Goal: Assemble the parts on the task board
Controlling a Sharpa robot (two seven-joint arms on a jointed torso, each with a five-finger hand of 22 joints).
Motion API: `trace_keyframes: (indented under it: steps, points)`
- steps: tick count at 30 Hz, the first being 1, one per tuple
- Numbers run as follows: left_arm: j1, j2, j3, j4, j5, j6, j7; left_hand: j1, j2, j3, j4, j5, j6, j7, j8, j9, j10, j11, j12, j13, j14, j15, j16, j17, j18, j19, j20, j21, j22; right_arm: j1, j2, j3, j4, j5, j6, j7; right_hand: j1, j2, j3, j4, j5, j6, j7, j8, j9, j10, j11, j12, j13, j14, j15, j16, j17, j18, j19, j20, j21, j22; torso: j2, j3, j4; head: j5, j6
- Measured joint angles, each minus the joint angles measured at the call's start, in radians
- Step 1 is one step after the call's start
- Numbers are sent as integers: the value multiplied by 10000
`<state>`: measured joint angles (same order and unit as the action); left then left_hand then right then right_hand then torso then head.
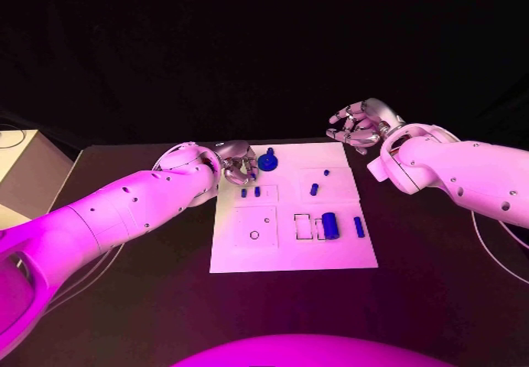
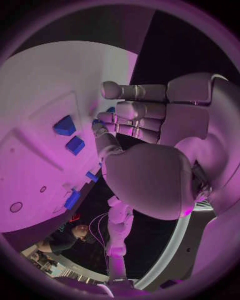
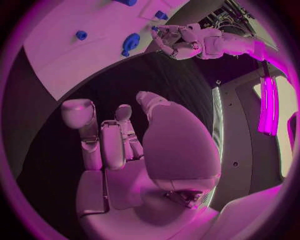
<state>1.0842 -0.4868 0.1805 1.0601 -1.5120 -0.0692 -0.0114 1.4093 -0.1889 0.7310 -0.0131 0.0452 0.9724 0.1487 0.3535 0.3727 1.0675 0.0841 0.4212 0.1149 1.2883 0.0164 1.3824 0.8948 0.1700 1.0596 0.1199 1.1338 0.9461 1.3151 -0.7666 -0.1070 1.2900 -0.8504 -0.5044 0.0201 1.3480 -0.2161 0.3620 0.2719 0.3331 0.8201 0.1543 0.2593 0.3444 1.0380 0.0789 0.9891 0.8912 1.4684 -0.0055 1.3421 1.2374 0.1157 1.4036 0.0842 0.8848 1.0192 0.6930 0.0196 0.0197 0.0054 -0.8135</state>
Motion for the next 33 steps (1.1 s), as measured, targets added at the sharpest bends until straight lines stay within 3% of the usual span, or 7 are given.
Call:
trace_keyframes:
  steps: [13,33]
  points:
    - [36,-19,-18,2,-80,299,-147,-2,-1,-26,-81,50,113,-41,-36,66,144,-35,-11,71,37,-37,2,2,0,0,0,39,5,0,-5,0,-2,0,0,0,0,0,0,0,0,-14,-14,0,-1,0,1,0,0,0,0,0,-1,0,0,0,0,0,-11,-12,0,1,-25]
    - [23,67,-70,-102,-94,14,-153,-104,61,-68,-122,50,250,-46,-94,87,269,-89,-36,177,73,-73,65,134,-1,23,-23,84,76,-3,4,0,3,3,0,3,0,0,70,-14,0,-14,-14,0,14,55,-21,0,-41,-37,-37,-61,-1,-1,38,-38,-39,-42,0,1,-7,18,12]
